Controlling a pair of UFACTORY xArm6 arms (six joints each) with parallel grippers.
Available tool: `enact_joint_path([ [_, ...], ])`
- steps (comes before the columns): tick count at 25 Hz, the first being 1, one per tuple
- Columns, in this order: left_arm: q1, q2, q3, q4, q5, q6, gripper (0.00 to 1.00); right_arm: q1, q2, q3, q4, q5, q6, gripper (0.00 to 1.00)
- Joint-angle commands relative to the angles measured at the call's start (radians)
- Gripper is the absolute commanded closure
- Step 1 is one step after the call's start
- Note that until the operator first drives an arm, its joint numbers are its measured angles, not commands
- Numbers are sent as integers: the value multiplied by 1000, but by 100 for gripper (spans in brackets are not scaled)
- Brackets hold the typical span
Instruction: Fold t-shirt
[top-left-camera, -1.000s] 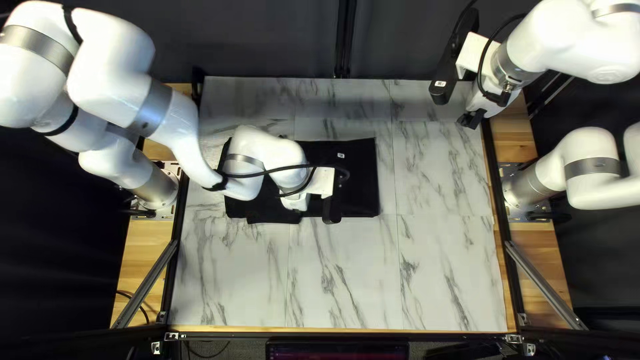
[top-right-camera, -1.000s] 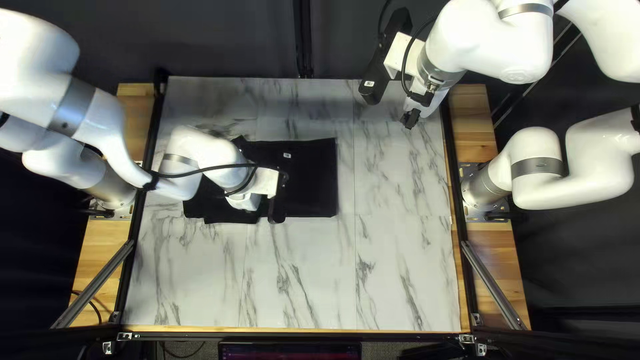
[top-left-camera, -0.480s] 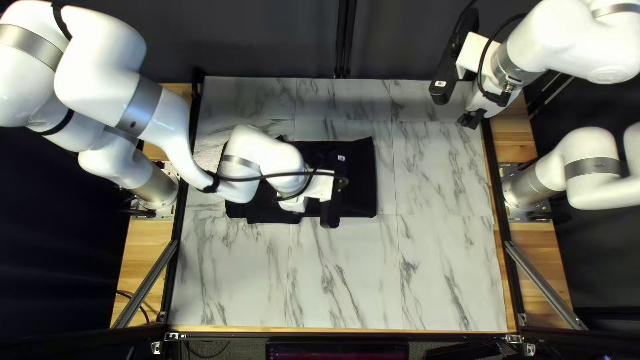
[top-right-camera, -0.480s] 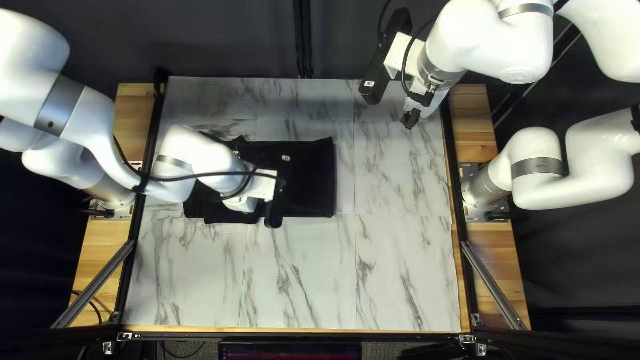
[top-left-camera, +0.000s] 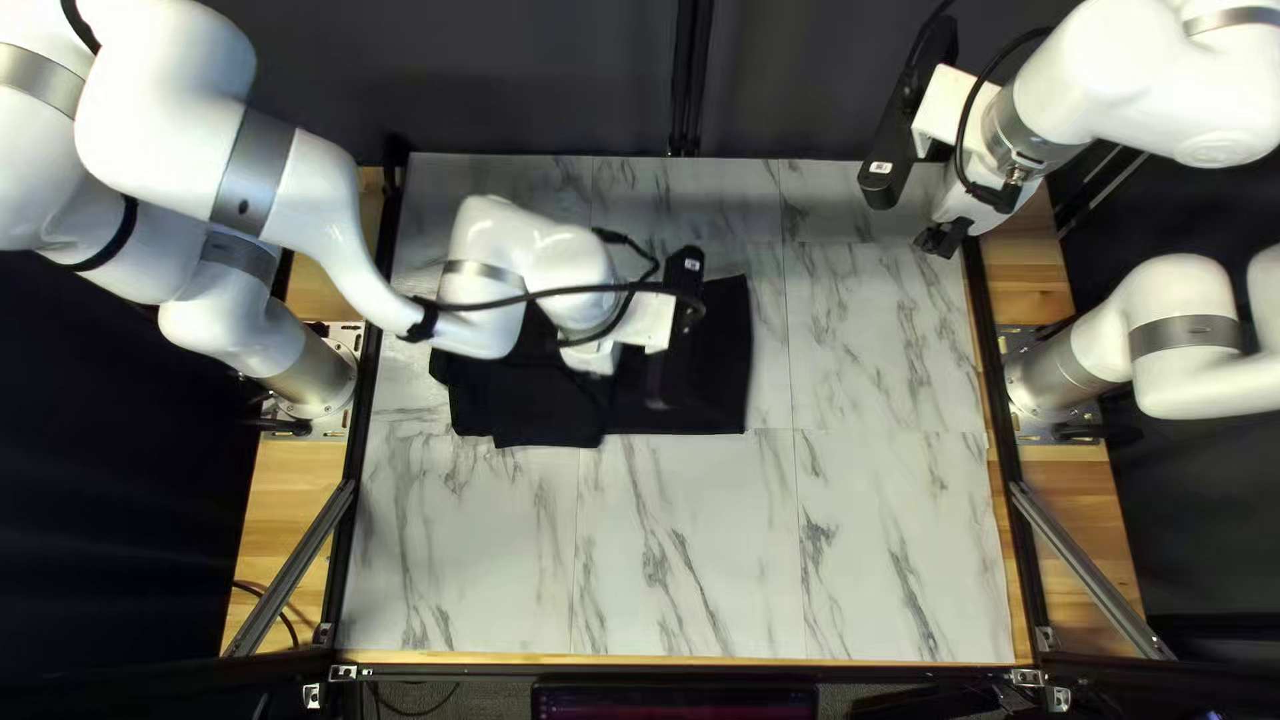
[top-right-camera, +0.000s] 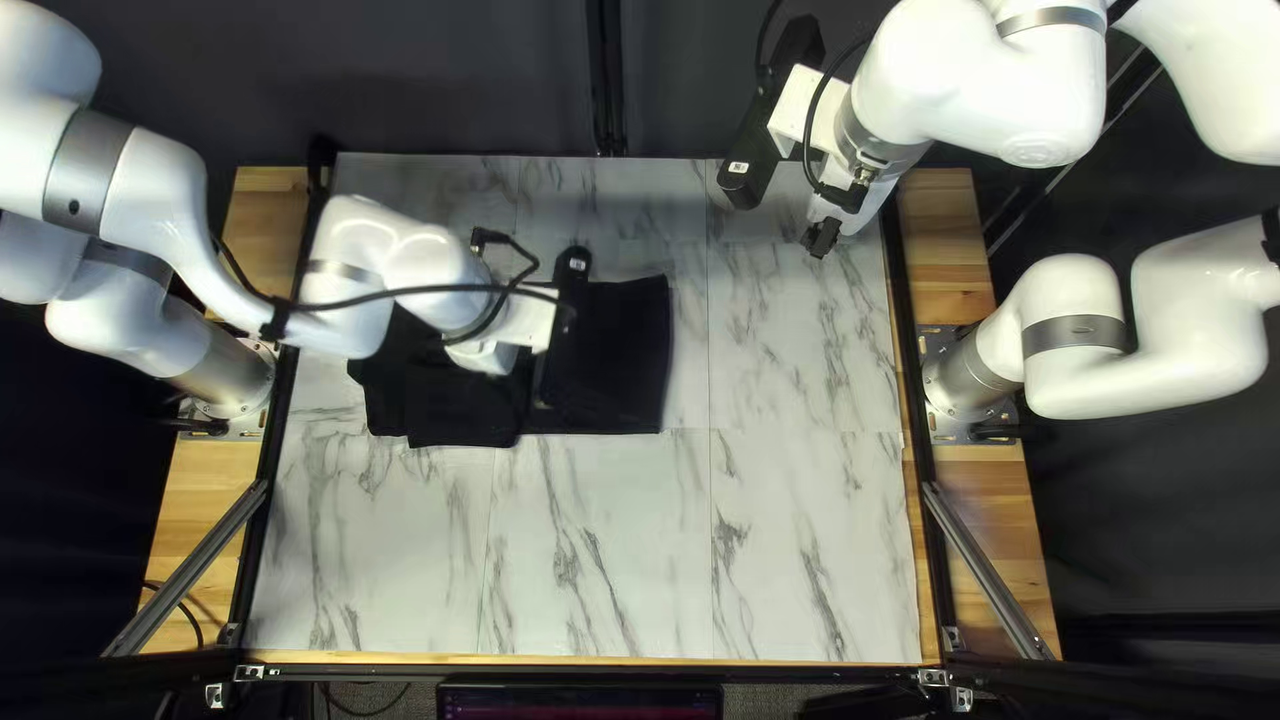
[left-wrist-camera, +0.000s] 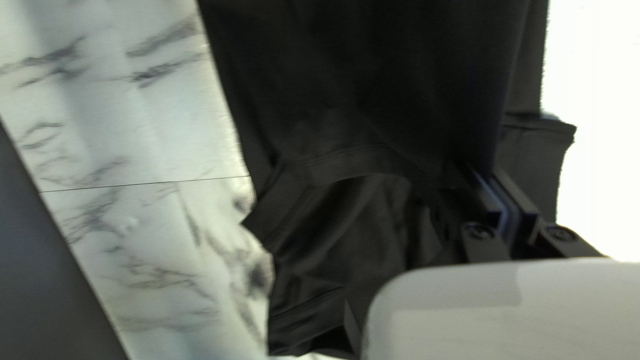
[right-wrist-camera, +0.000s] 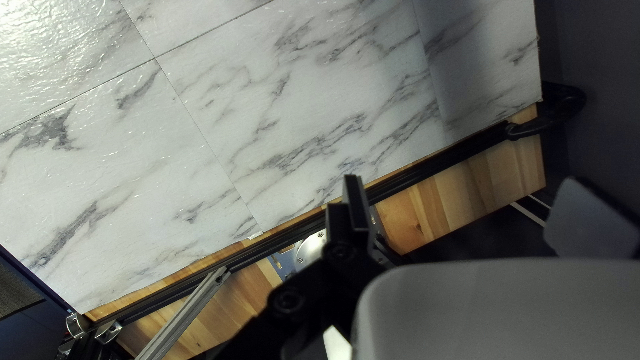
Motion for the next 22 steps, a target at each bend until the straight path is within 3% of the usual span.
enact_joint_path([
  [1, 25, -20, 6, 15, 14, 34, 100, 0, 0, 0, 0, 0, 0, 0],
  [6, 4, -43, 69, 28, -17, 8, 99, 0, 0, 0, 0, 0, 0, 0],
  [10, -45, 17, 101, 21, -96, -35, 98, 0, 0, 0, 0, 0, 0, 0],
  [22, -128, 138, 105, -48, -231, -83, 94, 0, 0, 0, 0, 0, 0, 0],
])
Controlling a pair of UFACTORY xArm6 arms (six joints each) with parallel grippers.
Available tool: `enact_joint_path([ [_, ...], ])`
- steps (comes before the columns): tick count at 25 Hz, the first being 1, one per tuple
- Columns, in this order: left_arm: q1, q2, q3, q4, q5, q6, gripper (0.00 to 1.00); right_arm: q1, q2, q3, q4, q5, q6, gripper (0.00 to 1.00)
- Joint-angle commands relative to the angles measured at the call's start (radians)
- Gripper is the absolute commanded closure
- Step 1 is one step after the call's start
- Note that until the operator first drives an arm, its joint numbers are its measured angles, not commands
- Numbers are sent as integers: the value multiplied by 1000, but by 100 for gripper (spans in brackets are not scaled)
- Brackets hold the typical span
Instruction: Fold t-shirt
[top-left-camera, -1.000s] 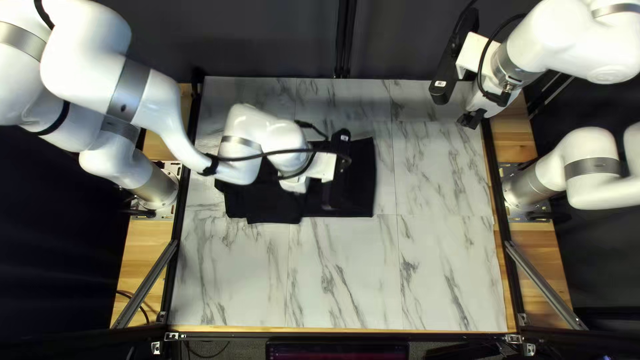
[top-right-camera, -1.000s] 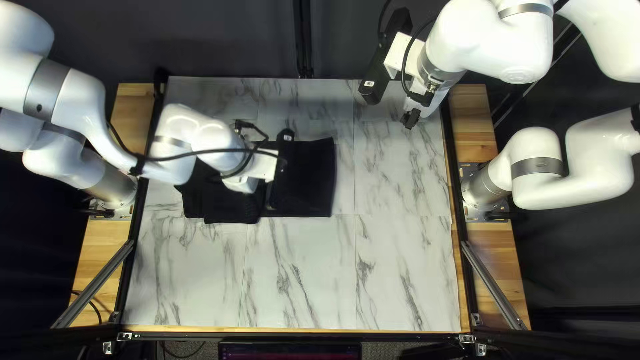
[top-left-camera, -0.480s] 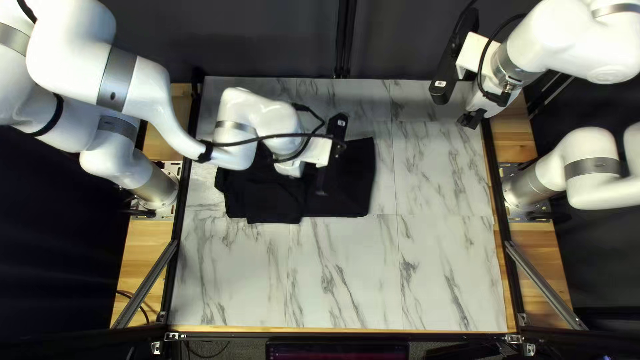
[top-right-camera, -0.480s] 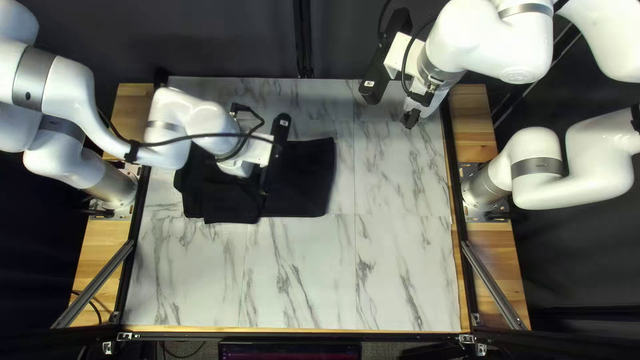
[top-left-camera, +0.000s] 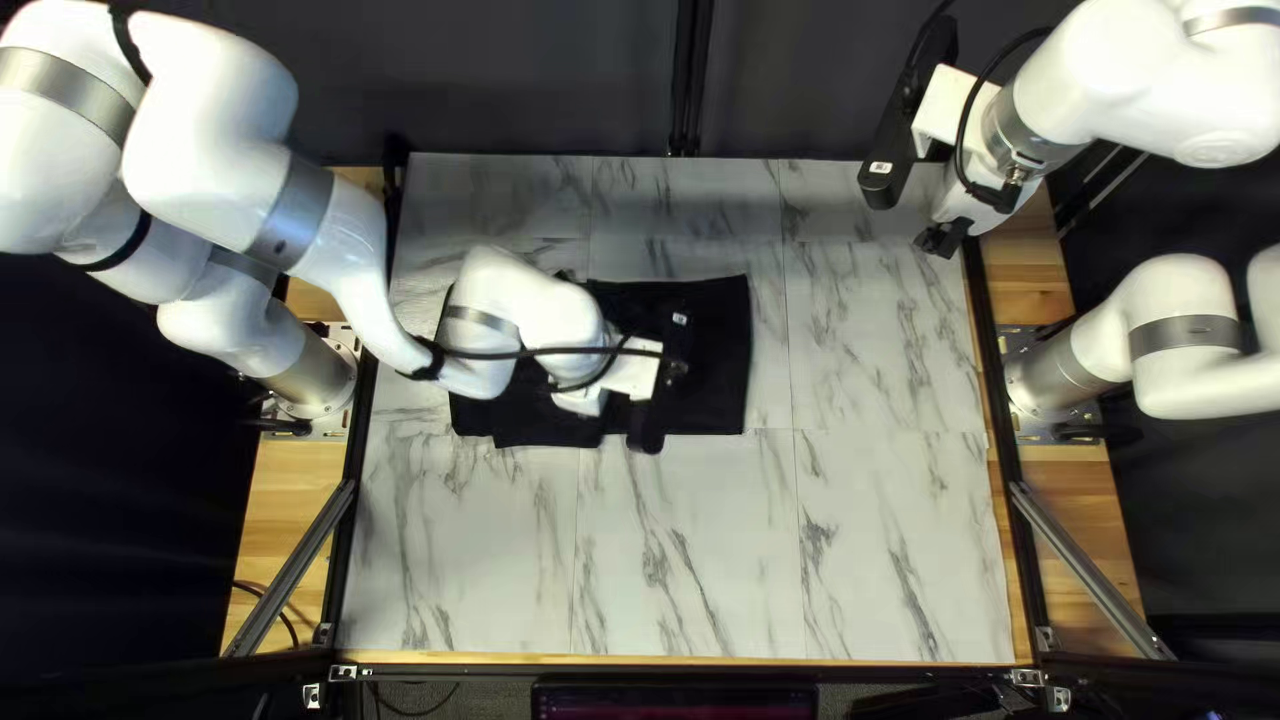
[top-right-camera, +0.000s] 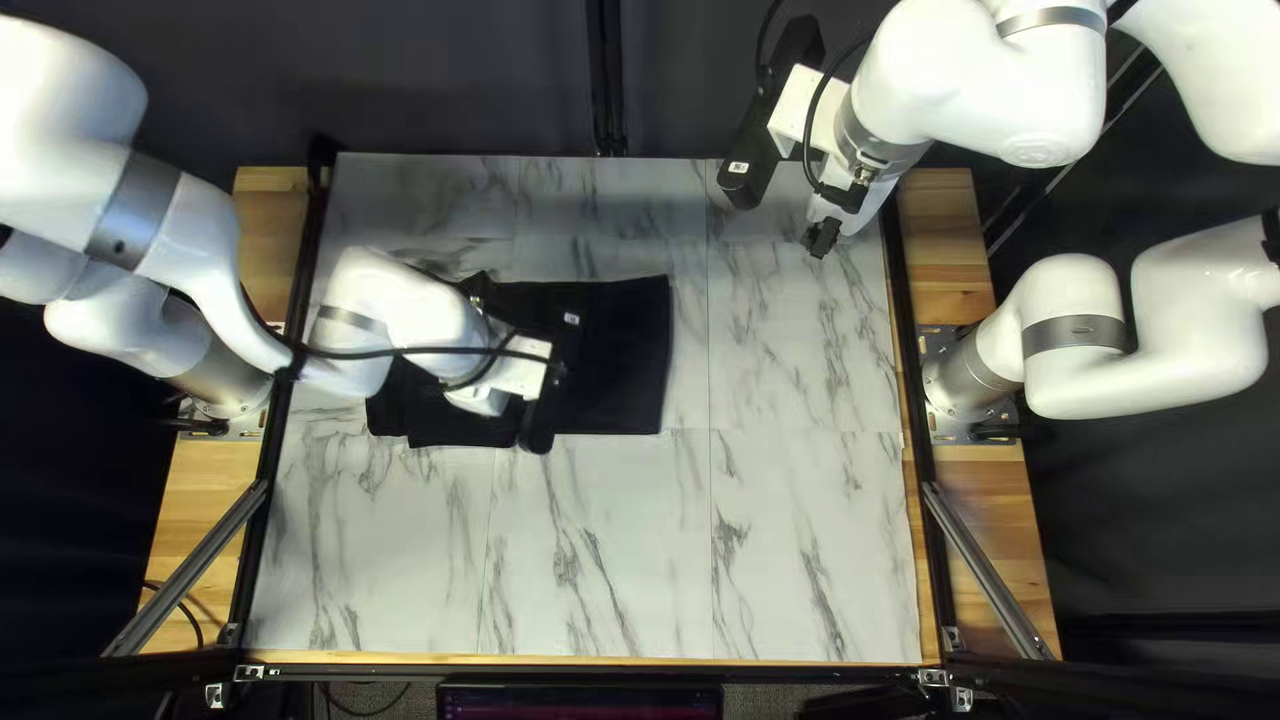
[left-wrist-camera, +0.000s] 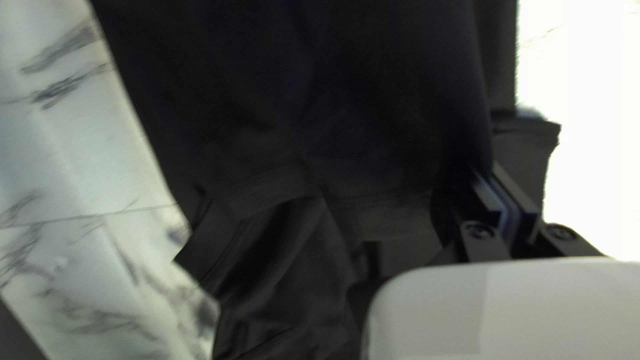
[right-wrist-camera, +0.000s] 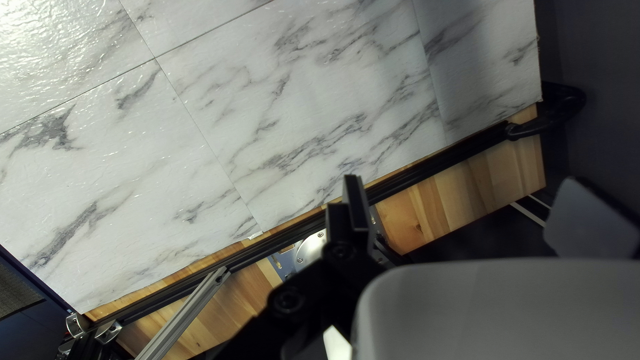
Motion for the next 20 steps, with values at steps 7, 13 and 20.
enact_joint_path([
  [7, -33, 66, 18, -50, -89, -23, 71, 0, 0, 0, 0, 0, 0, 0],
  [13, -27, 83, 15, -85, -78, -2, 0, 0, 0, 0, 0, 0, 0, 0],
  [20, -50, 11, -21, -49, 20, -69, 0, 0, 0, 0, 0, 0, 0, 0],
])
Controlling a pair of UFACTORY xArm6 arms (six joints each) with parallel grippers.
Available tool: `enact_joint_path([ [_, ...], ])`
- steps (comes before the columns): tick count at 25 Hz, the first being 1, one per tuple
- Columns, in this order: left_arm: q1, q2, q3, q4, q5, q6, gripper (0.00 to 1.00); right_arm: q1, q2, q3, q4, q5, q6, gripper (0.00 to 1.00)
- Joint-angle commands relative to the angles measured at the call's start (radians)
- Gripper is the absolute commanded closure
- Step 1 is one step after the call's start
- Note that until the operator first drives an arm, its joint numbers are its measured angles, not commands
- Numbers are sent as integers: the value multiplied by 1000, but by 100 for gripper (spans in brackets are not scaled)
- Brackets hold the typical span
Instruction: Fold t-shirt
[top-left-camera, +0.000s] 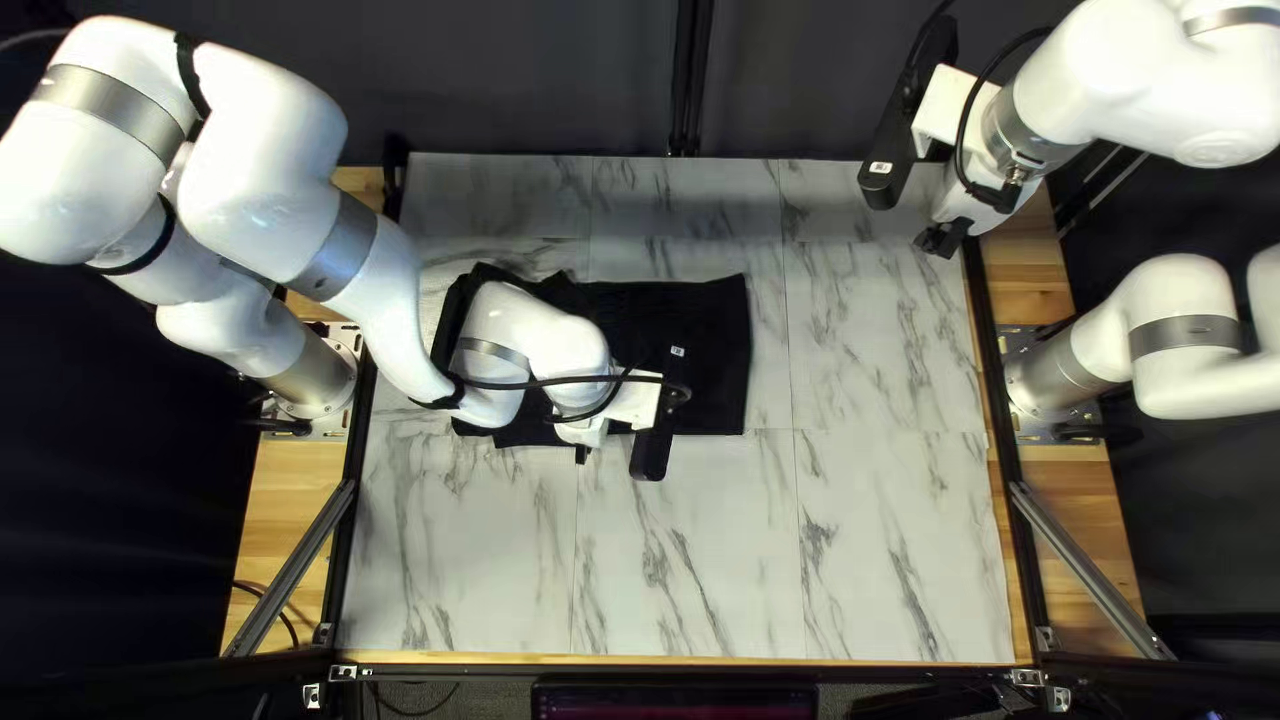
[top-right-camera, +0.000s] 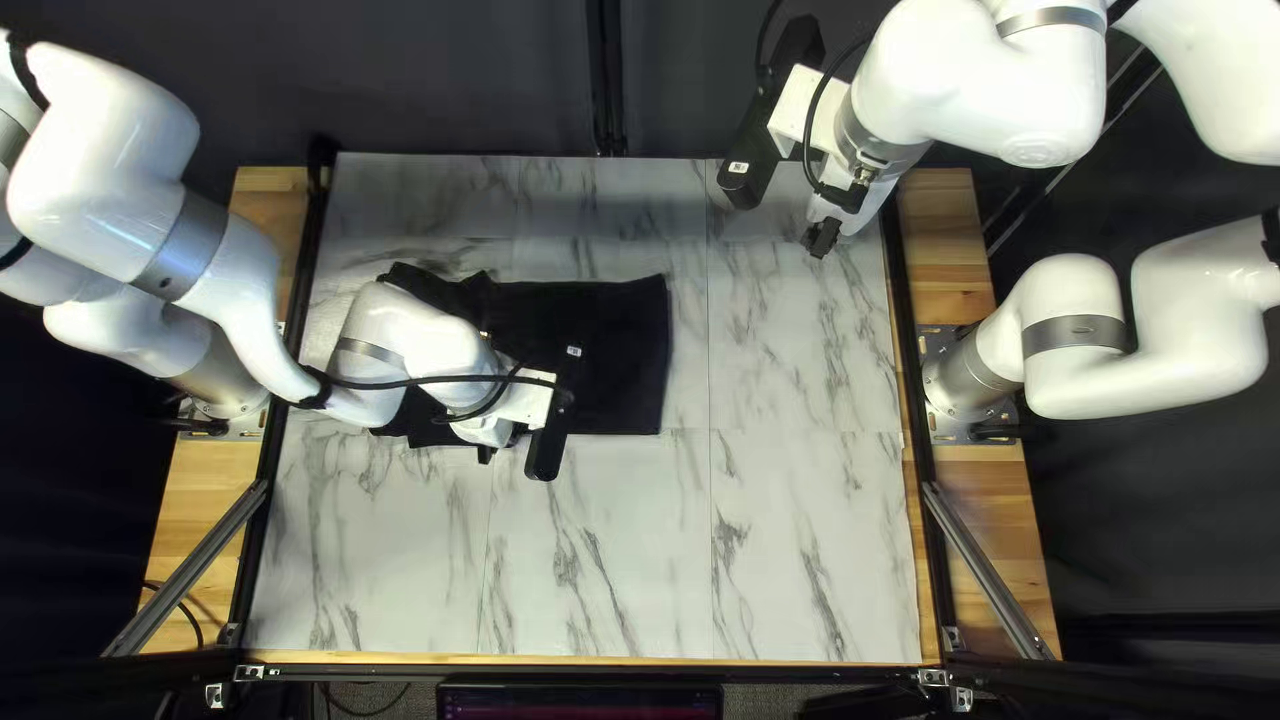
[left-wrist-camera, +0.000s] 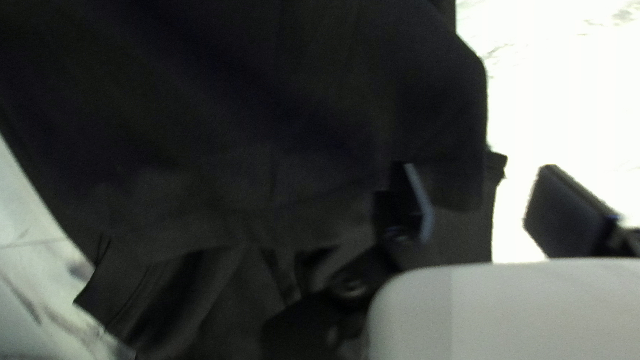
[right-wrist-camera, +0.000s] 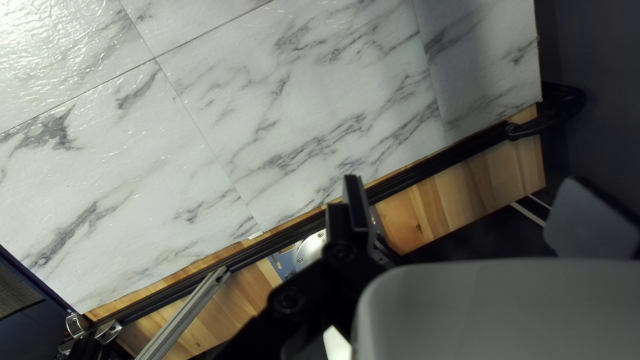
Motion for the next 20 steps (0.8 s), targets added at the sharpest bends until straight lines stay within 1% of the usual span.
enact_joint_path([
  [1, -17, -17, -47, 22, 48, -36, 0, 0, 0, 0, 0, 0, 0, 0],
  [2, -17, -3, -73, 23, 49, -34, 0, 0, 0, 0, 0, 0, 0, 0],
  [6, -5, 28, -112, 28, 29, -26, 0, 0, 0, 0, 0, 0, 0, 0],
  [9, 3, 84, -161, 36, -1, -26, 0, 0, 0, 0, 0, 0, 0, 0],
  [10, 6, 120, -188, 38, -21, -24, 0, 0, 0, 0, 0, 0, 0, 0],
  [11, 7, 132, -197, 39, -30, -22, 0, 0, 0, 0, 0, 0, 0, 0],
  [12, 13, 171, -228, 40, -49, -11, 0, 0, 0, 0, 0, 0, 0, 0],
  [16, 35, 220, -264, 30, -93, 28, 0, 0, 0, 0, 0, 0, 0, 0],
  [20, 56, 299, -327, 18, -139, 65, 0, 0, 0, 0, 0, 0, 0, 0],
])
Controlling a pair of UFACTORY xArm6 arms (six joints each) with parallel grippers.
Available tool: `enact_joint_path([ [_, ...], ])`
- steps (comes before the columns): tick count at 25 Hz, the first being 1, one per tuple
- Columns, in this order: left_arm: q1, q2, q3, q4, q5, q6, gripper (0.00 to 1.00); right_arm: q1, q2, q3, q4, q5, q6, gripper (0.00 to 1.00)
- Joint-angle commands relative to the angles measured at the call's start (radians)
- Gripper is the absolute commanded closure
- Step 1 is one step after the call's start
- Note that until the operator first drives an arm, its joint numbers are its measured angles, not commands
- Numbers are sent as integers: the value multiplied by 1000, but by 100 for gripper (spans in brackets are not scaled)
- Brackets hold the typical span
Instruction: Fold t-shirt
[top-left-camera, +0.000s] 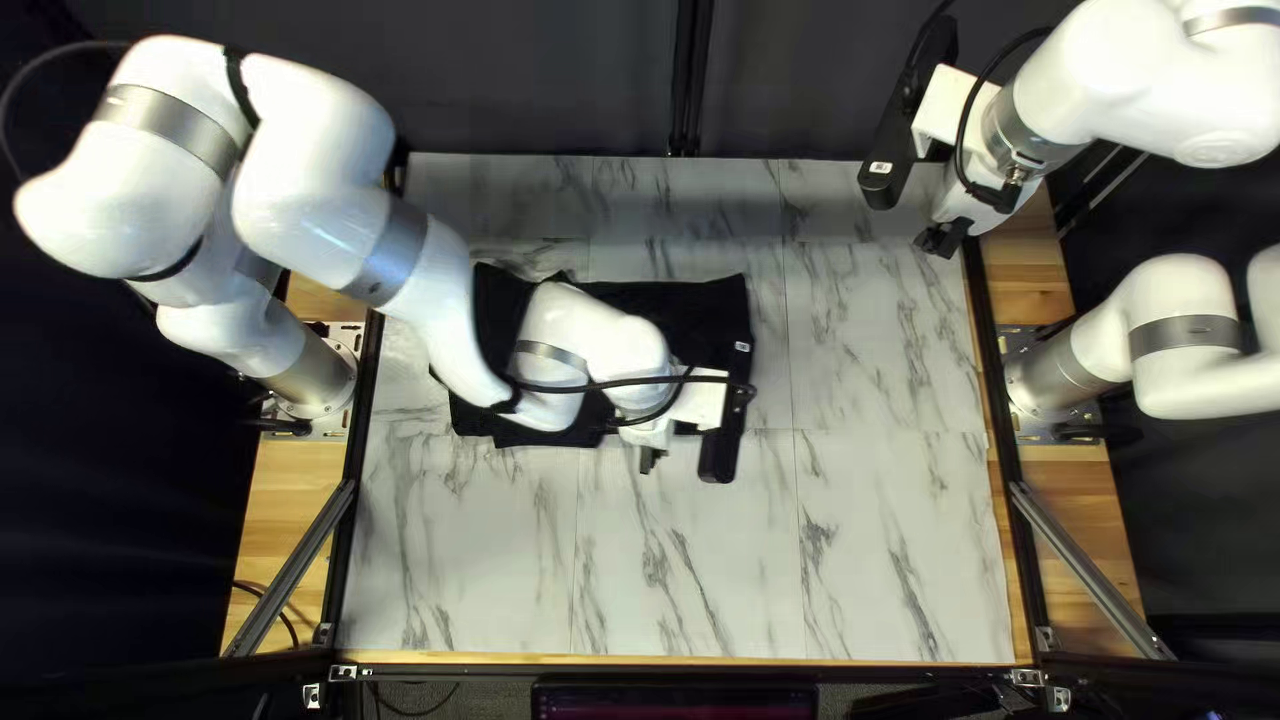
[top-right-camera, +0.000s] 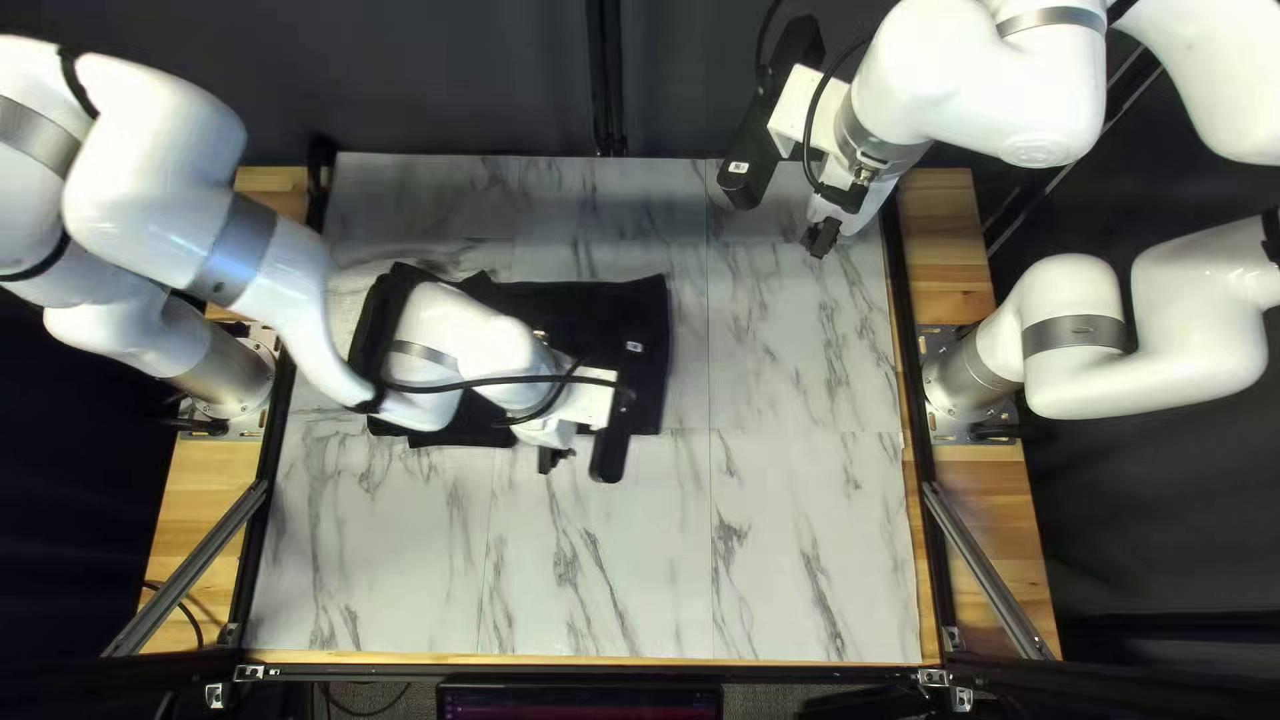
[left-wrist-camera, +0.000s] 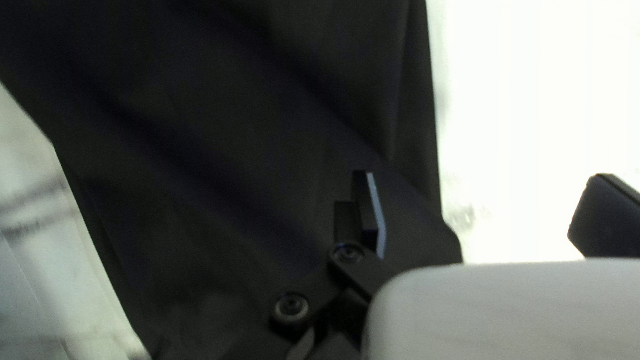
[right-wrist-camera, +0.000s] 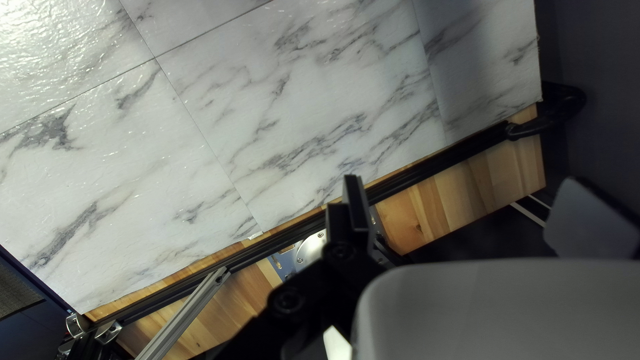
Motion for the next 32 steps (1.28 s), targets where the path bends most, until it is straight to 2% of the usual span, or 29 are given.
enact_joint_path([
  [1, 19, 72, -60, -9, -43, 34, 0, 0, 0, 0, 0, 0, 0, 0],
  [6, 32, 112, -97, 38, -29, 9, 0, 0, 0, 0, 0, 0, 0, 0],
  [12, 30, 144, -142, 130, 44, -78, 0, 0, 0, 0, 0, 0, 0, 0],
  [20, 9, 222, -253, 191, 138, -131, 2, 0, 0, 0, 0, 0, 0, 0],
  [23, 4, 238, -267, 198, 146, -139, 16, 0, 0, 0, 0, 0, 0, 0],
  [24, 3, 238, -267, 198, 146, -140, 17, 0, 0, 0, 0, 0, 0, 0],
  [25, 2, 239, -269, 196, 148, -140, 23, 0, 0, 0, 0, 0, 0, 0],
  [31, 7, 259, -283, 181, 147, -123, 31, 0, 0, 0, 0, 0, 0, 0],
  [32, 9, 259, -283, 178, 148, -120, 37, 0, 0, 0, 0, 0, 0, 0],
])
